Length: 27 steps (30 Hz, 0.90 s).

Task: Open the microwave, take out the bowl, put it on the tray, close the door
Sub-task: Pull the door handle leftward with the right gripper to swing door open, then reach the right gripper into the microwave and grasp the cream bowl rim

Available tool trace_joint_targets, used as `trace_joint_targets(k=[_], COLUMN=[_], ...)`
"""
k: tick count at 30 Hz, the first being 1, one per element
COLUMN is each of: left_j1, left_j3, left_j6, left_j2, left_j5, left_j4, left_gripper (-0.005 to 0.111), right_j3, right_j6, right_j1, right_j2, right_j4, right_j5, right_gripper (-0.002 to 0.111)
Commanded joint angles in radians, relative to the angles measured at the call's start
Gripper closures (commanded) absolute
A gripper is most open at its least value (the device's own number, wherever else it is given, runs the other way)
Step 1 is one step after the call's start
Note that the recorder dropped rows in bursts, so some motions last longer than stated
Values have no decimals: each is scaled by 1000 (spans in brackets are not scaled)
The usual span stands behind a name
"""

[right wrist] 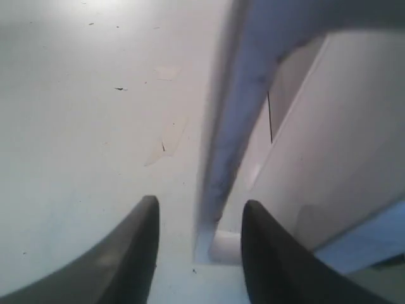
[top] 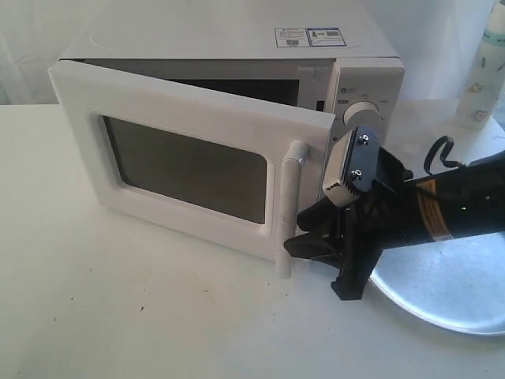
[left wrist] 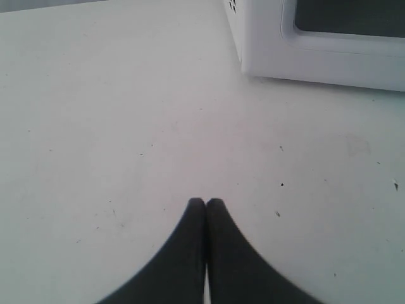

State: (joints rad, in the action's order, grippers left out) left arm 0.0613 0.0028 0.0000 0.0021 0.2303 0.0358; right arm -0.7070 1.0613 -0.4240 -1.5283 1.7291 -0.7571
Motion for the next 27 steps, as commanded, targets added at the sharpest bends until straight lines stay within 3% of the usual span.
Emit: trace_joint_targets(k=[1, 6, 9, 18, 23, 27], left_j1=[-5, -5, -5, -5, -5, -5], left_j3=[-3, -3, -3, -3, -3, -3], left_j6=[0, 0, 0, 0, 0, 0], left_j2=[-2, -2, -2, -2, -2, -2], left_j5=[3, 3, 3, 3, 3, 3], left_j4=[9, 9, 9, 9, 9, 9], left_gripper=[107, 107, 107, 107, 107, 107], right_j3=[34, 23, 20, 20, 21, 19], right_j6=[84, -63, -157, -162, -214, -510], right_j1=[-3, -3, -6, -6, -60, -128], right_j2=[41, 102, 169, 302, 232, 91], right_j4=[15, 15, 15, -6, -321, -772], right_j5=[-20, -455, -464, -400, -90, -15], right_gripper=[69, 78, 85, 101, 108, 106])
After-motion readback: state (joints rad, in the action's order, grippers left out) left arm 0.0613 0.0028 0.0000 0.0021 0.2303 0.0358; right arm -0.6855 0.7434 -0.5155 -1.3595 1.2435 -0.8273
